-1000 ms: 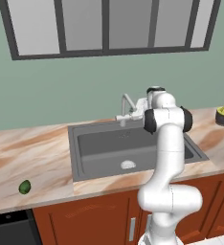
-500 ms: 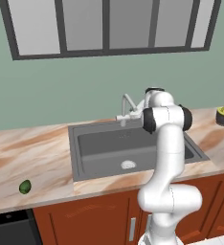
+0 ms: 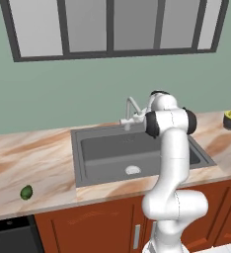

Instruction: Turn on the sink faucet. Then move the avocado from the counter to the sink. Turn off the sink. Move the vegetable from the sink to the pot next to the stove. Finally move the pot to the front center burner.

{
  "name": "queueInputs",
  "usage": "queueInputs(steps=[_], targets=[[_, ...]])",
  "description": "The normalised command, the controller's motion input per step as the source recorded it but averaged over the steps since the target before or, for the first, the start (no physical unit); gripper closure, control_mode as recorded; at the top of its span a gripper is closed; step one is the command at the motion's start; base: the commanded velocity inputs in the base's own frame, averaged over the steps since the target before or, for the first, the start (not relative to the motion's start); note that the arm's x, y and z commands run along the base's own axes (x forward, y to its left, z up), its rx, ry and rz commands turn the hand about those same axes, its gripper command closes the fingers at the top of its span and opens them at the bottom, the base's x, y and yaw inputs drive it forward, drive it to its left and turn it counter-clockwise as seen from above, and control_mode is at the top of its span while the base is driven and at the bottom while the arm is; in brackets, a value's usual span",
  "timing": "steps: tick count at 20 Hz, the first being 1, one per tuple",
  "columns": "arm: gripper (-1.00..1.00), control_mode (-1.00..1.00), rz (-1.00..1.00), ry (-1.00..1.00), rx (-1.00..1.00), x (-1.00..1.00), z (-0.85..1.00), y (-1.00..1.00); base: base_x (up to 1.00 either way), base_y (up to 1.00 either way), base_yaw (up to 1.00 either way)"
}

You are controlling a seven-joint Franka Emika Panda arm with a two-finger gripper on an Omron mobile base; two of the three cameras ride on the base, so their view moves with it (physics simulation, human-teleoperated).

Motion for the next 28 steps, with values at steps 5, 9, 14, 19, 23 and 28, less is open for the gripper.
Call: queueInputs(steps=[5,9,14,19,23,28], targets=[[1.00,-1.00,-0.04,0.07,0.09,0.13,-0.23,-0.75,0.00,0.00,0.00],[1.00,-1.00,-0.02,0.10,0.10,0.13,-0.39,-0.74,0.00,0.00,0.00],[1.00,-1.00,-0.03,0.14,0.13,0.09,-0.61,-0.76,0.00,0.00,0.00],[1.00,-1.00,-0.03,0.16,0.16,0.11,-0.67,-0.82,0.00,0.00,0.00],[1.00,-1.00,-0.02,0.15,0.16,0.12,-0.65,-0.84,0.00,0.00,0.00],[1.00,-1.00,-0.01,0.14,0.15,0.14,-0.68,-0.81,0.00,0.00,0.00]])
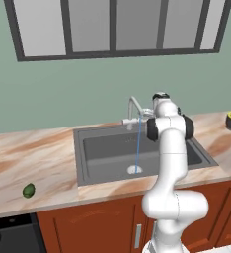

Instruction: Turn on the sink faucet. Then move the avocado from the counter to the sink. Turn off the sink. Move the vegetable from the sink to the pot next to the stove. Finally move the pot to the front center burner.

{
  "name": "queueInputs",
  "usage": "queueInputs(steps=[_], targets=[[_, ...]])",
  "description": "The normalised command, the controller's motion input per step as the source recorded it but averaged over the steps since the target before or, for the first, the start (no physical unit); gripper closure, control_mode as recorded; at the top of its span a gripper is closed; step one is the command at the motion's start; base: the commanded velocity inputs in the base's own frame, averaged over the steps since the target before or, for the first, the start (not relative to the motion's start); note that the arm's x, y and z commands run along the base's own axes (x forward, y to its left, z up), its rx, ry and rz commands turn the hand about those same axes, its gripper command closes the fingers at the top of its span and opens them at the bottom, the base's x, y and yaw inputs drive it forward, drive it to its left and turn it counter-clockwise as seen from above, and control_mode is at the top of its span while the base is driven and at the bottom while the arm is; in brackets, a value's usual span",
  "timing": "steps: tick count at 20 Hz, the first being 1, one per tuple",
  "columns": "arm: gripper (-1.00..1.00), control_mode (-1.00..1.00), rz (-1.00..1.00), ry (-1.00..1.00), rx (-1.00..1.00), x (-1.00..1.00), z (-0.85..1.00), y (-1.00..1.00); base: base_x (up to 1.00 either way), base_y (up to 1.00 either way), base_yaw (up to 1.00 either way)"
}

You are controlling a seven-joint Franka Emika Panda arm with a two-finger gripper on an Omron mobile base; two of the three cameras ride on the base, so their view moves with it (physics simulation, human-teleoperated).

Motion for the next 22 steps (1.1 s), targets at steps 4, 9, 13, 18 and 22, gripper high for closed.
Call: queueInputs(steps=[4,9,13,18,22], targets=[[1.00,-1.00,0.00,0.09,0.14,0.07,-0.57,-0.68,0.00,0.00,0.00],[-1.00,-1.00,0.00,0.00,0.04,-0.10,0.02,-0.11,0.00,0.00,0.00],[-1.00,-1.00,0.00,-0.01,0.00,-0.23,0.32,0.03,0.00,0.00,0.00],[-1.00,-1.00,0.00,-0.03,0.00,-0.52,0.39,0.00,0.00,0.00,0.00],[-1.00,-1.00,0.00,-0.07,0.00,-0.70,0.56,0.12,0.00,0.00,0.00]])
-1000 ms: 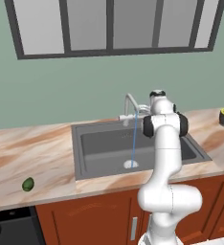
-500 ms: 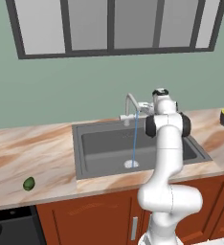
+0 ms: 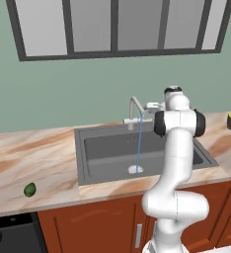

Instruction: Turn on the sink faucet. Then move the avocado from the counter to the sink. Turn off the sink. Move the vegetable from the sink to the pot next to the stove. Finally move the pot to the front center burner.

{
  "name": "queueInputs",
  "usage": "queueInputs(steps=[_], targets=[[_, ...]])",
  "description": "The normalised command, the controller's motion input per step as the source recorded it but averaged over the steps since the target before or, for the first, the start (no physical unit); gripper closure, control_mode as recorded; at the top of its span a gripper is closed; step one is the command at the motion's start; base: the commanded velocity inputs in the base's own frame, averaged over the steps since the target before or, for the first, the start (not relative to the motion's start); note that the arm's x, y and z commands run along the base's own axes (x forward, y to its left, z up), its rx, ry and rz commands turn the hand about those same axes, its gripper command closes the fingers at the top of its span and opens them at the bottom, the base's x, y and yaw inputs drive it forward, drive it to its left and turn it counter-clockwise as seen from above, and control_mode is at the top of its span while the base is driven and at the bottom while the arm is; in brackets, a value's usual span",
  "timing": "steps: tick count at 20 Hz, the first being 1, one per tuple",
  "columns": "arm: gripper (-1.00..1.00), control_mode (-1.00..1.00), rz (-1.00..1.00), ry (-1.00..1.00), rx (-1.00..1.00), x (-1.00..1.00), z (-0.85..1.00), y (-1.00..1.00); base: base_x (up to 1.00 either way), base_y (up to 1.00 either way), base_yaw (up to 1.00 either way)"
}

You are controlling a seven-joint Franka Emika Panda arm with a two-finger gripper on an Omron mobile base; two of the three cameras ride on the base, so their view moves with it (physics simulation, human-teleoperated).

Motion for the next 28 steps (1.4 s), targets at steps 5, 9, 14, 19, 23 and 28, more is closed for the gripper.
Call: queueInputs(steps=[5,9,14,19,23,28], targets=[[-1.00,-1.00,0.00,-0.13,-0.04,-0.84,0.69,0.28,0.00,0.00,0.00],[-1.00,-1.00,0.00,-0.18,-0.09,-0.98,0.76,0.20,0.00,0.00,0.00],[-1.00,-1.00,0.00,-0.18,-0.10,-1.00,0.81,0.12,0.00,0.00,0.00],[-1.00,-1.00,0.00,-0.14,-0.08,-0.96,0.91,0.29,0.00,0.00,0.00],[-1.00,-1.00,0.00,0.00,-0.04,-0.82,0.81,0.64,0.00,0.00,0.00],[-1.00,-1.00,0.00,0.09,-0.10,-0.81,0.58,0.88,0.00,0.00,0.00]])
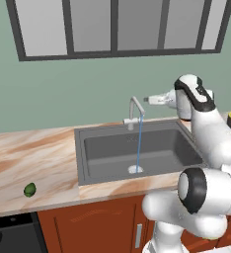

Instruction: Turn on the sink faucet. Then move the avocado from the counter to the sink. Turn off the sink. Move the vegetable from the sink to the pot next to the stove. Finally move the pot to the front center burner.

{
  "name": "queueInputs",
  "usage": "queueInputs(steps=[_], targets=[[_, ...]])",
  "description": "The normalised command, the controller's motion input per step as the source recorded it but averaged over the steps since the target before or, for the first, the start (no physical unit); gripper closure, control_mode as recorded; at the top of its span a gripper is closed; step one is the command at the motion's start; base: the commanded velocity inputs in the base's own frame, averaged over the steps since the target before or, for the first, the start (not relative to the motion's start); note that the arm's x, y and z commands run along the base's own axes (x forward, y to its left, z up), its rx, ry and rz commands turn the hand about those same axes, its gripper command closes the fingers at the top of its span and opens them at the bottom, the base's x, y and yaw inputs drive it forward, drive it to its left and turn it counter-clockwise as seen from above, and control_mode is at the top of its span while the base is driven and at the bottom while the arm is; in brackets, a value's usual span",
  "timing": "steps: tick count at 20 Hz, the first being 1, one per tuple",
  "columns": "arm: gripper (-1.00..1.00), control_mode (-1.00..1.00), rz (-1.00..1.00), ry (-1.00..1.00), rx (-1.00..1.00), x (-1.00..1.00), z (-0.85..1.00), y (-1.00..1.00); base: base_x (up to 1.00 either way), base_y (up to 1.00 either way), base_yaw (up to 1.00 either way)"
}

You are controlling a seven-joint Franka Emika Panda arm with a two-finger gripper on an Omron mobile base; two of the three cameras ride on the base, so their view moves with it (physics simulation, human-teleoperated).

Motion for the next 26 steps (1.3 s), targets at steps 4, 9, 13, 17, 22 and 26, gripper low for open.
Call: queueInputs(steps=[4,9,13,17,22,26], targets=[[-1.00,-1.00,0.00,0.15,-0.13,-0.83,0.54,0.99,0.00,0.00,0.00],[-1.00,-1.00,0.00,0.13,-0.19,-0.61,0.24,1.00,0.00,0.00,0.00],[-1.00,-1.00,0.12,0.10,-0.16,-0.08,-0.31,1.00,0.00,0.00,0.00],[-1.00,-1.00,0.06,0.15,-0.13,0.16,-0.18,1.00,0.00,0.00,0.00],[-1.00,-1.00,-0.01,0.19,-0.19,0.14,-0.20,1.00,0.00,0.00,0.00],[-1.00,-1.00,-0.19,0.17,-0.16,-0.11,-0.35,1.00,0.00,0.00,0.00]])
